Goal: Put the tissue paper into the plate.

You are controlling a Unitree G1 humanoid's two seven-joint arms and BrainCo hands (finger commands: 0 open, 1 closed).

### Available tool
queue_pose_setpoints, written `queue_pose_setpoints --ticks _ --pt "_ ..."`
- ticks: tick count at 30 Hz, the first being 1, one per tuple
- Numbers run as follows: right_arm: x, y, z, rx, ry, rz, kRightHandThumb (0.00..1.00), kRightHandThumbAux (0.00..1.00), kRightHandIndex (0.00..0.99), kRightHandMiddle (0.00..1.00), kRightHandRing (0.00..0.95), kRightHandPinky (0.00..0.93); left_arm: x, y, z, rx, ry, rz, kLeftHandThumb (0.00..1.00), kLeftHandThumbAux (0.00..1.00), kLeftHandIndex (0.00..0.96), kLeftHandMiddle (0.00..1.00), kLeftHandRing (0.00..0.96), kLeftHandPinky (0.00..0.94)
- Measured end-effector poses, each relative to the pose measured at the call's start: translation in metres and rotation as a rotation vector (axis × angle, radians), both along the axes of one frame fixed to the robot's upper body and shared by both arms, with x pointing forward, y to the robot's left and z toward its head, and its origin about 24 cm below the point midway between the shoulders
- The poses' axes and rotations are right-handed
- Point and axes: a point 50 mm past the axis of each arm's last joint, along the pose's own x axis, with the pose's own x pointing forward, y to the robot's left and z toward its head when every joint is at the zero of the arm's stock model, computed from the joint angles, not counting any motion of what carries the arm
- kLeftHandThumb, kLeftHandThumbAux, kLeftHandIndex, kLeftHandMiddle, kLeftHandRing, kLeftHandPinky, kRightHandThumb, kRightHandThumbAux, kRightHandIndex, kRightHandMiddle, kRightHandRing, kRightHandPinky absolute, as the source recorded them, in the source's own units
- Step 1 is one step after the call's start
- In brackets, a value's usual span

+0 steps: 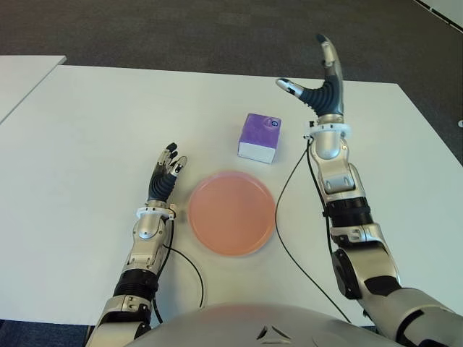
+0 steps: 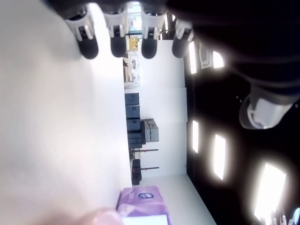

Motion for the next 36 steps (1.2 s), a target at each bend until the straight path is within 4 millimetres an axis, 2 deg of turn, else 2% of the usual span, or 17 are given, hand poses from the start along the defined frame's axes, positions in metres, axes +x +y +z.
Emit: queue_pose_setpoints --ticks 8,16,23,31,36 --pt "0.008 0.015 0.002 -0.103 0.017 0.101 0.260 0.455 0.000 0.000 0.000 0.000 0.000 -0.001 0.000 -0.001 -0.003 0.009 0.000 0.403 0.000 0.000 0.000 0.000" --pt "0.009 0.028 -0.014 -0.237 0.070 0.157 0.229 0.395 0.000 0.000 0.000 0.000 -0.003 -0.001 0.000 0.002 0.000 0.012 0.000 0.391 0.000 0.000 0.000 0.000" --pt "0.012 0.041 -0.034 -0.363 0.122 0.213 0.215 0.390 0.000 0.000 0.000 0.000 -0.003 -0.004 0.000 -0.005 0.002 0.011 0.000 0.393 0.000 0.000 0.000 0.000" --pt "0.012 0.051 -0.040 -0.521 0.122 0.271 0.204 0.399 0.000 0.000 0.000 0.000 -0.002 -0.005 0.000 -0.004 0.001 0.006 0.000 0.378 0.000 0.000 0.000 0.000" --pt "0.011 0.050 -0.045 -0.587 0.135 0.294 0.202 0.401 0.000 0.000 0.000 0.000 -0.002 -0.005 0.000 -0.004 0.003 0.007 0.000 0.382 0.000 0.000 0.000 0.000"
